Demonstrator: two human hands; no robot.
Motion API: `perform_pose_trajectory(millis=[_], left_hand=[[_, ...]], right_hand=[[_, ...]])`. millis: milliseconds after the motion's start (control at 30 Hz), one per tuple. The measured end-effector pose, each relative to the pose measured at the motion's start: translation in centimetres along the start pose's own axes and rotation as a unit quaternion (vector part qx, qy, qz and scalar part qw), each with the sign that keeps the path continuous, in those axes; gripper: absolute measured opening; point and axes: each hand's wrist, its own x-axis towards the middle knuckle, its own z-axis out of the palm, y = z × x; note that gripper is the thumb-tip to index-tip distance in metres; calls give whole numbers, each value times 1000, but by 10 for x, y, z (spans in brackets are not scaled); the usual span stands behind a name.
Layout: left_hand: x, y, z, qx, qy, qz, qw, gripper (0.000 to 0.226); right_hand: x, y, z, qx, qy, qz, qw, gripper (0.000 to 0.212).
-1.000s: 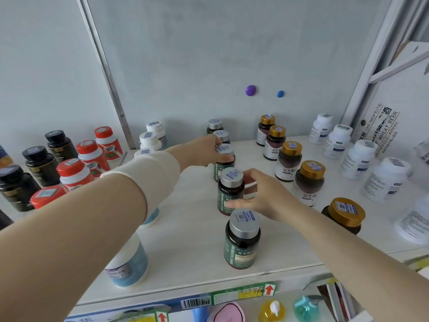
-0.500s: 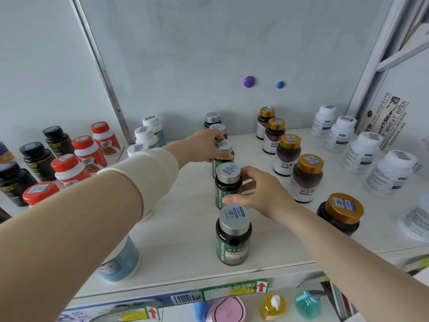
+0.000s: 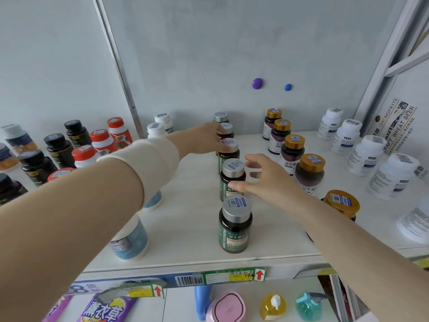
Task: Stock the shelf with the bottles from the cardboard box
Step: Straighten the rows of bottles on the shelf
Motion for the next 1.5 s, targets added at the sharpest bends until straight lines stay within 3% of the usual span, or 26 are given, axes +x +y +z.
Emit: perform_pose_trajectory(millis=[133,233,400,467,633,867,967,1067,1133,1300,1500], left_hand=[[-19,-9,-35,49,39,-12,998,47],[-42,-26,-62,146,59,-9,988,44],[-77,-61,-93,407,75,-8,910,46],[-87,-75,-101,460,72,5,885,44],[-98,-112,-103,497,65,32,865,41],[-84,-145,-90,488,66,85,866,45],[-76,-149,-84,394,67,98,911,47],[-71,-146,-78,236,56,67,968,52],[-67,-143,-75,156,40,43,986,55],[-62,-137,-70,46,16,17,999,64],[-56,-134,-65,32,16,9,999,59]], right_hand=[[-1,-33,-14,-54,10,-54,997,74],[9,-59,-14,-172,9,-89,981,67],[28,-87,10,-364,-5,-113,925,67],[31,-97,22,-417,-7,-115,902,62],[32,-117,57,-493,-17,-90,865,59],[28,-130,86,-516,-28,-60,854,58],[26,-127,89,-486,-42,-54,871,65],[22,-120,94,-379,-55,-50,922,72],[21,-112,100,-282,-63,-43,956,77],[22,-98,124,-120,-52,-37,991,70],[25,-86,143,15,-8,-30,999,54]])
